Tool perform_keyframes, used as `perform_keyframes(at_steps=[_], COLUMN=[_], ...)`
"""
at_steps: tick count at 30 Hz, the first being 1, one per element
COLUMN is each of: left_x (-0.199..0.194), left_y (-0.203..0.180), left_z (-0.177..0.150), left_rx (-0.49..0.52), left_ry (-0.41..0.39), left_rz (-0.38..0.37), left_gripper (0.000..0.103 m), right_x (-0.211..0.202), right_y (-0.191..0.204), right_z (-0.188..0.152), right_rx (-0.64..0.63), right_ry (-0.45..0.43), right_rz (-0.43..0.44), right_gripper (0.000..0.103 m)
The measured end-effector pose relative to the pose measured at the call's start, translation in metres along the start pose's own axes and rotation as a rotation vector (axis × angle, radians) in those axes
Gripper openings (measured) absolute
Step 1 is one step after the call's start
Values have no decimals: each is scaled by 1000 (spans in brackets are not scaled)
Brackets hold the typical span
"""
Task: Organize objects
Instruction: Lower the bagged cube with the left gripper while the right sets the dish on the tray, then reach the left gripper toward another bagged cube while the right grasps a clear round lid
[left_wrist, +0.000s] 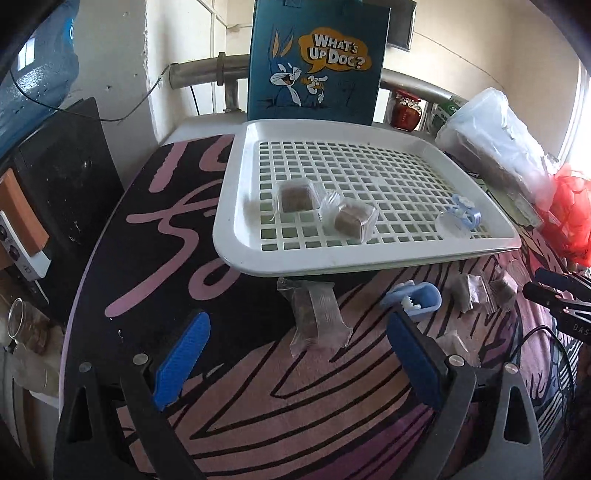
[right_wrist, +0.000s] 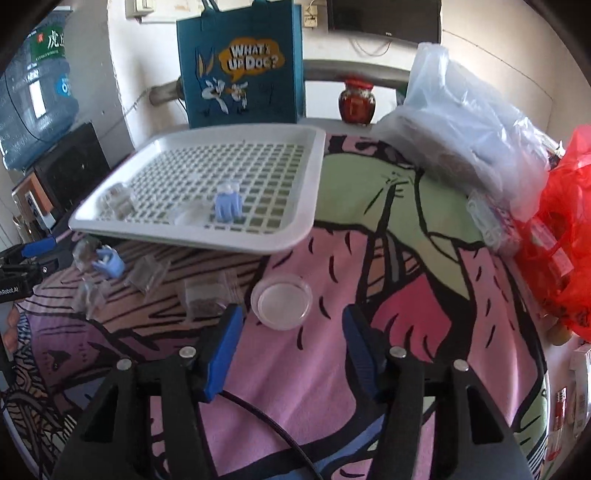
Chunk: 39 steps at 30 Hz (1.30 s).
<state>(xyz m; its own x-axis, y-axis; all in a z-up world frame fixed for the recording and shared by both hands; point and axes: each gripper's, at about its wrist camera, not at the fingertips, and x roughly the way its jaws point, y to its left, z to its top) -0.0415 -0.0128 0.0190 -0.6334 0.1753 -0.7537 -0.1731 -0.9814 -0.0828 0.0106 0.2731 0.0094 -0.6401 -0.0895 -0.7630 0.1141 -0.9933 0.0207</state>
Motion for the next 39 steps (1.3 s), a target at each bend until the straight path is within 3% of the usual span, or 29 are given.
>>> perform_keyframes(at_steps=[4,7,9,11,19,23,26,33,39], left_x=[15,18,15,13,-12,-20,-20,-19,-20], left_y=[-3,-8,-10,-10,-15,-29,-36,-37,-45], left_z=[5,6,5,3,-24,-35,-36,-37,-38], left_rx=[-3,16,29,30,26,69,94,93,133], left_ry=[34,45,34,29,30,34,37,38,39], left_rz=[21,18,18,9,-49,-96,-92,-108,-96], left_gripper=[92,75,46,27,25,25,25,29,47], right_x=[15,20,21,20,5,-2,-1,1,2], right_y=[11,12,11,13,28,53,69,72,75], right_z=[1,5,6,6,-12,-22,-21,-21,-21], right_rx=[-51,-48,-31,-36,-26,-81,-137,-139,-150], right_ry=[24,23,23,20,17,18,20,22,22], right_rz=[-39,-26,6,14,100,138,131,142,131], right_gripper=[50,46,40,39,39,39,39,40,40])
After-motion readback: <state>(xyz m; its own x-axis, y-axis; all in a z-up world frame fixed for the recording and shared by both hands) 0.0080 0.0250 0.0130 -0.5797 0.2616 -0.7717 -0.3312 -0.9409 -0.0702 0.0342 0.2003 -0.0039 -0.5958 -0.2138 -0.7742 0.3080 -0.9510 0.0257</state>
